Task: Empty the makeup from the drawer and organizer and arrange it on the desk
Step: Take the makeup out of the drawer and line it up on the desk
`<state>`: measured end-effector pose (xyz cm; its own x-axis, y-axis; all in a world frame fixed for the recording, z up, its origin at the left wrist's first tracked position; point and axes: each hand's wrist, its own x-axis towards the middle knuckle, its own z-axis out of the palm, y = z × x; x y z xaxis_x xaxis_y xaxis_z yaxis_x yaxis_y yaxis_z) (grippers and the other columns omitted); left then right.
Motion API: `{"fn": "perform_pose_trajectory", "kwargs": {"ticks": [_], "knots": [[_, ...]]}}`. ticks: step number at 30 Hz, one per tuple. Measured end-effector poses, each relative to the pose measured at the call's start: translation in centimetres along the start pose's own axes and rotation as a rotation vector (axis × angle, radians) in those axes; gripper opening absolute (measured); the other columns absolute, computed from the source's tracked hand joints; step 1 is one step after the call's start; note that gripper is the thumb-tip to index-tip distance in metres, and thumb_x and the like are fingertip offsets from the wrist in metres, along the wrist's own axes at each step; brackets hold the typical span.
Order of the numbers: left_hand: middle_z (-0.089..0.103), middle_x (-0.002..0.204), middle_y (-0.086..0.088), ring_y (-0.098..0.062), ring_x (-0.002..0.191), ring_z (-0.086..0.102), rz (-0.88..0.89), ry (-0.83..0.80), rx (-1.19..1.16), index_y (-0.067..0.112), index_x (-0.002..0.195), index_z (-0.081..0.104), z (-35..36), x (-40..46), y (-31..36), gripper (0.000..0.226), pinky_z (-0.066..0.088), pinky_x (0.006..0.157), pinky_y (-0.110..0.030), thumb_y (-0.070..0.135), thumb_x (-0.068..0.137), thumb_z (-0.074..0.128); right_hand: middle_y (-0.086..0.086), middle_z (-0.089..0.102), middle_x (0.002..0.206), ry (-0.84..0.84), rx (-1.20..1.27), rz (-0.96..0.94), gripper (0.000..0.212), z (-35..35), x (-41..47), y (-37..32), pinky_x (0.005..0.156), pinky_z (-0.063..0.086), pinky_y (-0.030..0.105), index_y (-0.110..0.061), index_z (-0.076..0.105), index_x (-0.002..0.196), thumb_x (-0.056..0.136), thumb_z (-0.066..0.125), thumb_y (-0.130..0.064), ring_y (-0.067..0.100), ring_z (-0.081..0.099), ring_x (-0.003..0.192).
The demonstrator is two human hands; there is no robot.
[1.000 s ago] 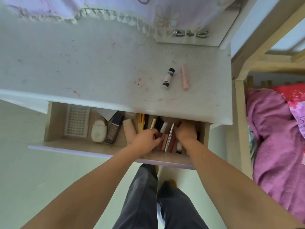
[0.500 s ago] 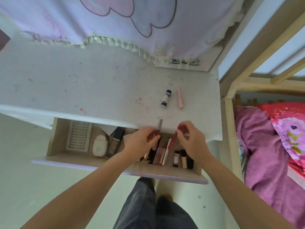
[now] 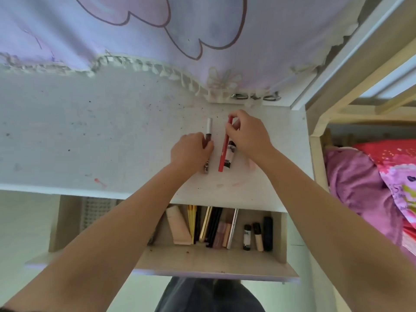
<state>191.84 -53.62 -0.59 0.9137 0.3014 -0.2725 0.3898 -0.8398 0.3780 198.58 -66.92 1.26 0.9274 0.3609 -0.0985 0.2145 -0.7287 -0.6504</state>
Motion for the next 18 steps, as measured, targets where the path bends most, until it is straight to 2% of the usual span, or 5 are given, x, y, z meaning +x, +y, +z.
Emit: {"fn": "perform_pose_trajectory", "kwargs": {"ticks": [4, 7, 12, 15, 18], "knots": [[0.049, 0.082, -0.001, -0.019, 0.085, 0.047, 0.113, 0.084, 0.128, 0.011, 0.085, 0.055, 0.6, 0.2, -1.2, 0.037, 0.038, 0.064, -0.03, 0.041, 0.097, 0.036, 0.003, 0.064, 0.092, 0.012, -0.208, -0.018, 0.029, 2.3, 1.1, -0.4, 0.068, 0.044, 0.031, -0.018, 0.054, 0.119, 0.094, 0.046, -0.031, 0.021, 0.056, 0.09], [0.046, 0.083, -0.002, -0.021, 0.091, 0.048, 0.154, 0.084, 0.176, 0.014, 0.08, 0.05, 0.9, 0.3, -1.1, 0.038, 0.04, 0.066, -0.031, 0.042, 0.099, 0.032, 0.006, 0.063, 0.097, 0.023, -0.349, -0.043, 0.03, 3.0, 1.3, 0.1, 0.073, 0.043, 0.035, -0.014, 0.054, 0.118, 0.095, 0.045, -0.031, 0.024, 0.052, 0.099], [0.046, 0.082, -0.002, -0.021, 0.088, 0.048, 0.142, 0.077, 0.149, 0.013, 0.081, 0.051, 0.9, -0.4, -1.0, 0.038, 0.043, 0.07, -0.034, 0.041, 0.099, 0.032, 0.005, 0.064, 0.106, 0.046, -0.332, -0.071, 0.035, 2.7, 0.7, 0.4, 0.081, 0.041, 0.035, -0.013, 0.051, 0.124, 0.095, 0.045, -0.032, 0.026, 0.05, 0.107], [0.046, 0.075, 0.0, -0.018, 0.074, 0.045, 0.206, 0.182, 0.107, 0.015, 0.076, 0.047, 0.8, -3.1, -1.4, 0.033, 0.038, 0.063, -0.028, 0.035, 0.099, 0.035, 0.004, 0.064, 0.098, 0.129, -0.158, -0.137, 0.031, 0.7, -2.5, 0.4, 0.079, 0.045, 0.032, -0.011, 0.055, 0.122, 0.096, 0.045, -0.025, 0.02, 0.052, 0.098], [0.041, 0.068, 0.007, -0.011, 0.062, 0.039, 0.465, 0.279, -0.078, 0.016, 0.071, 0.05, 2.4, -8.9, -2.1, 0.026, 0.026, 0.054, -0.015, 0.027, 0.093, 0.042, -0.004, 0.059, 0.083, 0.172, 0.001, -0.296, 0.022, -0.5, -9.8, 1.9, 0.066, 0.039, 0.016, -0.009, 0.063, 0.105, 0.095, 0.047, -0.019, 0.003, 0.047, 0.071]]}}
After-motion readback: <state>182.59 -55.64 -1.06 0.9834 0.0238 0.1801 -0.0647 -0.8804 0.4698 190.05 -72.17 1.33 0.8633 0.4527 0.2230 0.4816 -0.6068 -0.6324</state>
